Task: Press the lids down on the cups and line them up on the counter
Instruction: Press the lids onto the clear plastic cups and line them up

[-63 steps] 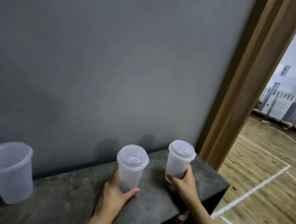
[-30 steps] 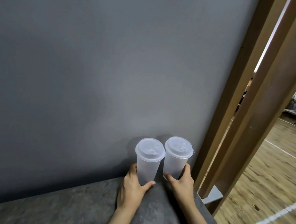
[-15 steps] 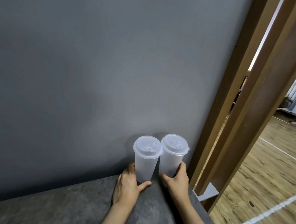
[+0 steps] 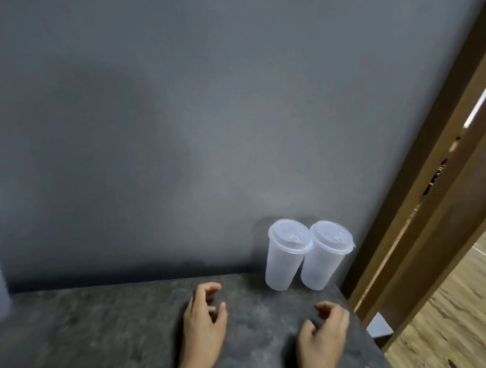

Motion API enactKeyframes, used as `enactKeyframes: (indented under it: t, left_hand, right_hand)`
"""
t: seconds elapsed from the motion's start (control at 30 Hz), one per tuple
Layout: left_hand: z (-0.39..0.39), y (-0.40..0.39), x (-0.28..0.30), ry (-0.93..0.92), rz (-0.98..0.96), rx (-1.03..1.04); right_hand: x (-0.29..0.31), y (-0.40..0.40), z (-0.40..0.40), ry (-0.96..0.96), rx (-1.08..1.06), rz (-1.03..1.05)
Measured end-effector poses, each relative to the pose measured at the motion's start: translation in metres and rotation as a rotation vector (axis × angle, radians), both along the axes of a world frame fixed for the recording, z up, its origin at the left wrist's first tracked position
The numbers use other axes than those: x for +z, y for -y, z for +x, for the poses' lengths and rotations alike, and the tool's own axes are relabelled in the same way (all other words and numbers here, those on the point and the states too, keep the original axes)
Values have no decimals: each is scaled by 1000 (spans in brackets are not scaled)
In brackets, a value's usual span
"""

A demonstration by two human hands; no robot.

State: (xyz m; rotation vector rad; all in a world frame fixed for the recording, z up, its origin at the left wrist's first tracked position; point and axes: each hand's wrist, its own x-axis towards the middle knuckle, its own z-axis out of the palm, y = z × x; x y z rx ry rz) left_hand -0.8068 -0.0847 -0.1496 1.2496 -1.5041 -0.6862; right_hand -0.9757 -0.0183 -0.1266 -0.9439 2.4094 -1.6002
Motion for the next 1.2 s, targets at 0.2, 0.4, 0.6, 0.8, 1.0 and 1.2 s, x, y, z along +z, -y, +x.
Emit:
enactKeyframes:
  t: [0.2,0.4,0.6,0.8,1.0,1.2]
  left_hand:
    - [138,-19,32,56,-309,379]
    - [309,-38,51,186,-442,733]
    - [416,-34,21,95,26,665]
    - [427,8,7,41,124,455]
    - [429,40,8,107,143,466]
    - [432,49,9,165,181,443]
  right_hand:
    - [-16,23,135,-181,534,-89]
    - [-17,57,272,-99,923,4]
    - [-11,98,374,150,1021,78]
    - [-7,127,420,146,955,129]
    - [-15,136,433,95,846,123]
    - [-23,123,421,215,689,-33]
